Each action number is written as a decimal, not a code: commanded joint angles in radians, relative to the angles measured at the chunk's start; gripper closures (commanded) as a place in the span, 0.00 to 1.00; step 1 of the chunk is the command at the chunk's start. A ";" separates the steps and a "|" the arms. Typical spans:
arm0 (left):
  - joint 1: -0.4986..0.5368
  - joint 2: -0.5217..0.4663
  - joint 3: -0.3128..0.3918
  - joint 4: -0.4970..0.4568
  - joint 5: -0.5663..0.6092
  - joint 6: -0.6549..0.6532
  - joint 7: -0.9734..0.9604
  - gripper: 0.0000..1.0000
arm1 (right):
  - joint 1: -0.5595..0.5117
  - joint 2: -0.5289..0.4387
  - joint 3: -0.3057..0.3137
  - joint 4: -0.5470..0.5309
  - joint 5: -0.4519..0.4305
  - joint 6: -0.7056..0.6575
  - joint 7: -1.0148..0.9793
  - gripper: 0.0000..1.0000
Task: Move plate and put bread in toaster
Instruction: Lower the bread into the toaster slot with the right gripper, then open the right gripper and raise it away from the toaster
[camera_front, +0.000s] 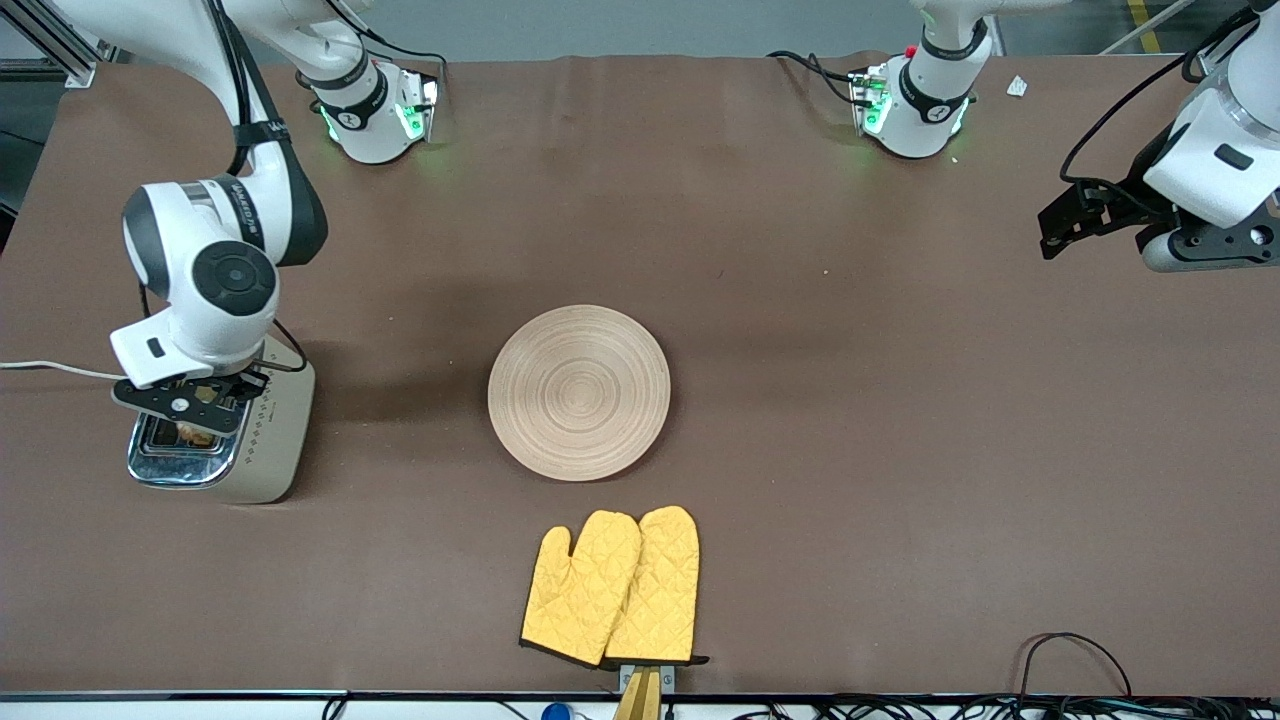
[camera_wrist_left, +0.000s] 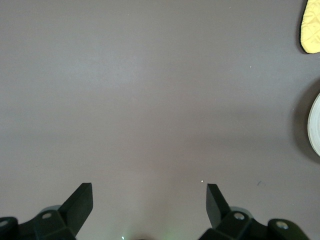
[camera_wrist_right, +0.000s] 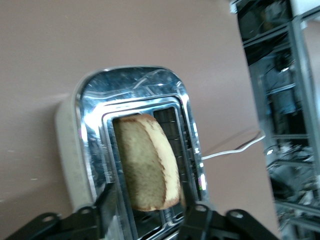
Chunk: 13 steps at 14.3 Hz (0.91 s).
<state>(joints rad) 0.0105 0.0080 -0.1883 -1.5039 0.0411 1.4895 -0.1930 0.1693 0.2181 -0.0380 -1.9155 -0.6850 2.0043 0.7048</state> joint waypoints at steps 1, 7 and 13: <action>0.006 -0.003 0.000 -0.006 -0.015 0.009 0.010 0.00 | -0.010 -0.009 0.009 0.068 0.157 -0.007 -0.082 0.00; 0.005 -0.002 0.000 -0.004 -0.015 0.009 0.010 0.00 | -0.063 -0.059 0.003 0.271 0.533 -0.244 -0.377 0.00; 0.006 -0.003 0.000 -0.004 -0.015 0.009 0.010 0.00 | -0.169 -0.184 0.003 0.382 0.604 -0.498 -0.681 0.00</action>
<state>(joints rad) 0.0111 0.0100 -0.1882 -1.5048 0.0410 1.4896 -0.1930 0.0477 0.1097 -0.0474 -1.5084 -0.1190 1.5367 0.1211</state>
